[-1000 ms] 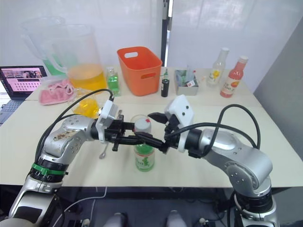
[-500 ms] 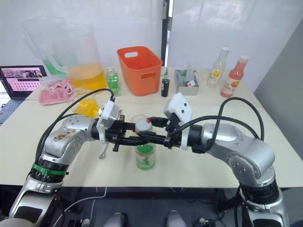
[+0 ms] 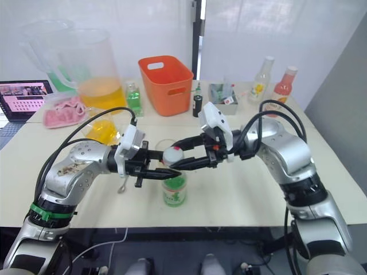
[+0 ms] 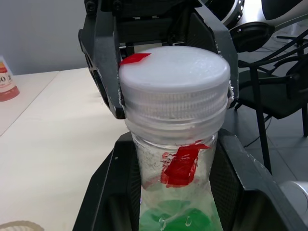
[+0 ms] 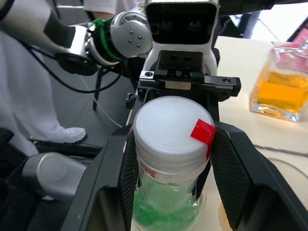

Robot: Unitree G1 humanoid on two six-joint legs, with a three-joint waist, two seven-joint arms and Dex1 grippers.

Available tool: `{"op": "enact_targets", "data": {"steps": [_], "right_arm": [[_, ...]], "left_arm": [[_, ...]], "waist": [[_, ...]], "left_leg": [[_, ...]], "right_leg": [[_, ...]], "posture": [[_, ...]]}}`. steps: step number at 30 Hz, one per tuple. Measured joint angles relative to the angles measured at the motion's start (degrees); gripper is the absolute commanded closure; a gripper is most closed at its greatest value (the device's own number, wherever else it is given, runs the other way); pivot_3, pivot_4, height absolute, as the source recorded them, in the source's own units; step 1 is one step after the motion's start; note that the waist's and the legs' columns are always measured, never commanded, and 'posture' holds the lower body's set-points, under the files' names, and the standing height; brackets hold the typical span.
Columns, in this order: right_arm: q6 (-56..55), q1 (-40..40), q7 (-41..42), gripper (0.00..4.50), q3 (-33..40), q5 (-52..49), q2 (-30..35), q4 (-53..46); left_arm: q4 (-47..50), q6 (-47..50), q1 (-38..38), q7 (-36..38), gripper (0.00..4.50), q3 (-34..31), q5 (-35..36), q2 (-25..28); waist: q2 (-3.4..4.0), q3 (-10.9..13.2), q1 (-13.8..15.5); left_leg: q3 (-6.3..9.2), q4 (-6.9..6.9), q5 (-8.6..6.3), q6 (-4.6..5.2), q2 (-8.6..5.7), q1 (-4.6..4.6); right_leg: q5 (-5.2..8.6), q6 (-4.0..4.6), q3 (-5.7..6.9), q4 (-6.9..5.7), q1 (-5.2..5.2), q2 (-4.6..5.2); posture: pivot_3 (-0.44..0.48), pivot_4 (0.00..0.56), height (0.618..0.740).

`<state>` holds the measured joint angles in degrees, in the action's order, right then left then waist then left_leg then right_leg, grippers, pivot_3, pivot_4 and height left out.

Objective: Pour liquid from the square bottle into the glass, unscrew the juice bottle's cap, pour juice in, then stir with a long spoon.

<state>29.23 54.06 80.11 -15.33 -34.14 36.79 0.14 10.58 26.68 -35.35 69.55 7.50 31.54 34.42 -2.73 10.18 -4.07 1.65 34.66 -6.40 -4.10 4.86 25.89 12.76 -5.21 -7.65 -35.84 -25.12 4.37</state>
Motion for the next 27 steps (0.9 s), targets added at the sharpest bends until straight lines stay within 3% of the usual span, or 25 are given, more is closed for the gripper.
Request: {"op": "enact_targets", "data": {"steps": [3,5,9,15,21,27], "right_arm": [[-0.9,1.3,3.0,2.79,-0.1,0.6,-1.2,3.1],[-0.8,1.8,4.0,1.76,-0.1,0.6,-1.5,4.0],[0.7,1.8,4.8,0.44,1.9,0.2,-1.2,4.0],[6.9,-0.4,-2.6,0.44,8.6,-2.9,0.2,-4.9],[23.6,-9.8,-23.0,0.44,15.8,-10.4,-0.4,-21.4],[32.9,-13.9,-39.1,0.44,18.9,-15.9,-3.4,-32.1]], "left_arm": [[0.2,0.0,0.3,-0.5,3.09,0.0,0.2,0.1],[0.5,0.0,0.4,-0.8,3.09,0.0,0.3,0.1],[0.6,0.0,0.8,-0.9,3.09,-0.4,0.6,0.6],[-0.2,-0.7,0.9,-0.2,3.09,-0.5,0.6,0.5],[-3.0,-2.2,0.2,1.1,3.09,-0.4,0.5,-0.9],[-6.2,-2.9,-1.6,2.1,3.09,0.6,0.0,-3.5]], "waist": [[0.00,0.0,0.1],[0.00,0.0,0.1],[0.01,0.0,0.0],[0.02,0.0,0.1],[0.02,0.0,0.4],[0.01,0.0,1.0]], "left_leg": [[0.00,0.00,0.00,0.00,0.00,0.01],[0.00,0.00,0.00,0.00,0.00,0.01],[0.00,-0.02,0.00,0.00,0.00,0.01],[0.00,-0.06,0.00,-0.01,0.01,-0.02],[0.02,-0.04,0.00,-0.01,0.00,-0.01],[0.04,0.02,0.00,-0.01,-0.02,0.01]], "right_leg": [[0.00,0.00,0.00,-0.01,0.00,0.00],[0.00,0.00,0.01,-0.02,-0.01,0.00],[0.00,0.00,0.01,-0.05,-0.04,0.00],[0.00,0.00,0.02,-0.06,-0.06,0.00],[0.01,0.02,0.04,-0.05,-0.03,0.02],[0.01,0.02,0.05,0.02,0.04,0.04]], "posture": [[0.000,0.150,0.722],[0.000,0.150,0.722],[0.000,0.150,0.722],[0.000,0.150,0.722],[0.000,0.150,0.722],[0.000,0.150,0.722]]}}
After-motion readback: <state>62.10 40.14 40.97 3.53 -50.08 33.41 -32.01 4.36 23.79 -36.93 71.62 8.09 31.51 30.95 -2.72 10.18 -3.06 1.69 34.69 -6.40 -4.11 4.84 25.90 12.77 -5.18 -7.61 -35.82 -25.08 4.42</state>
